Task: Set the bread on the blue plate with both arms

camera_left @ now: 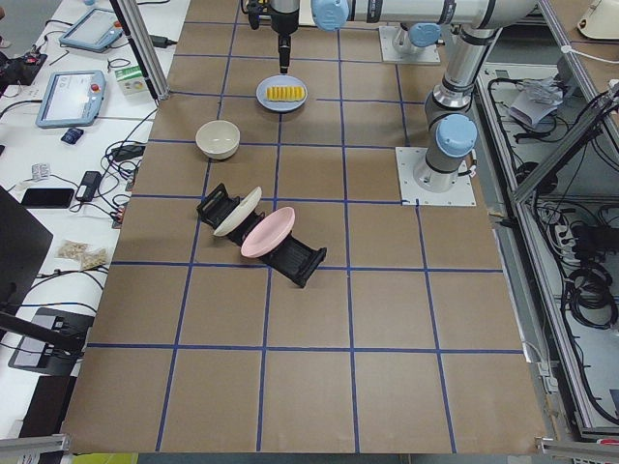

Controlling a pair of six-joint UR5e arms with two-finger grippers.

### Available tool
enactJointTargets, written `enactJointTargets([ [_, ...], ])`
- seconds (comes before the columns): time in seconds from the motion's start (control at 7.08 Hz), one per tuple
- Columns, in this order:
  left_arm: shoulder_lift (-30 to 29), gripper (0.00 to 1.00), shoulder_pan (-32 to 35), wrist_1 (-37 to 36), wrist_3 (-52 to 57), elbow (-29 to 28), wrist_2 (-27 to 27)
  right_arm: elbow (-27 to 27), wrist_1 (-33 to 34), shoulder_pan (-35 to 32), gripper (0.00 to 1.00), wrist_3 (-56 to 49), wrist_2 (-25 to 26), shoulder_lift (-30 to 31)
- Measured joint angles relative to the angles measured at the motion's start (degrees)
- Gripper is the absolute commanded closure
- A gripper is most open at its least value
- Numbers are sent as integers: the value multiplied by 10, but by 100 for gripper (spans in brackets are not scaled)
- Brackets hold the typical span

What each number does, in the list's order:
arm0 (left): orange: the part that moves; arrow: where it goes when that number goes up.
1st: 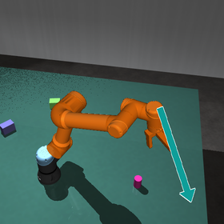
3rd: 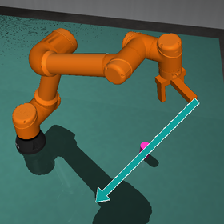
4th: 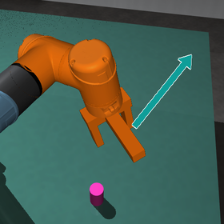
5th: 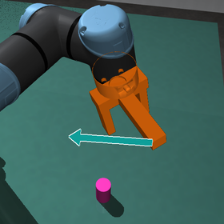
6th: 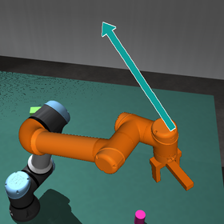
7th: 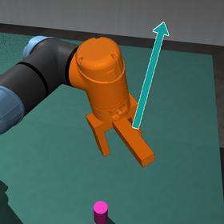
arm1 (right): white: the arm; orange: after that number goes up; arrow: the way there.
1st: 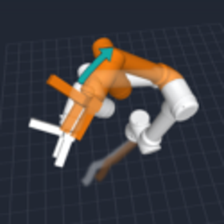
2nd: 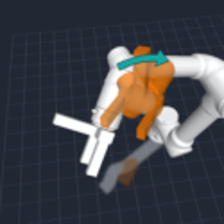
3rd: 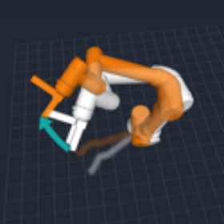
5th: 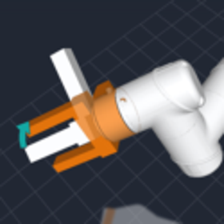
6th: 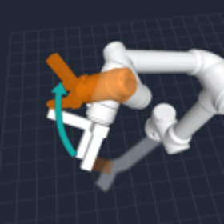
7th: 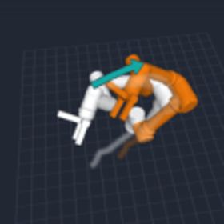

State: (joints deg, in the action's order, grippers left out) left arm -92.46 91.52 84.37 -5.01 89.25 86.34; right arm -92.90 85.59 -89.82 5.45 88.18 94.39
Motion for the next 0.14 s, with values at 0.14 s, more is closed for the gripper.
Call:
enactJointTargets([
  [0.14, 0, 0, 0, 0, 0, 0, 0, 0, 1, 0, 0, 0, 2, 0],
])
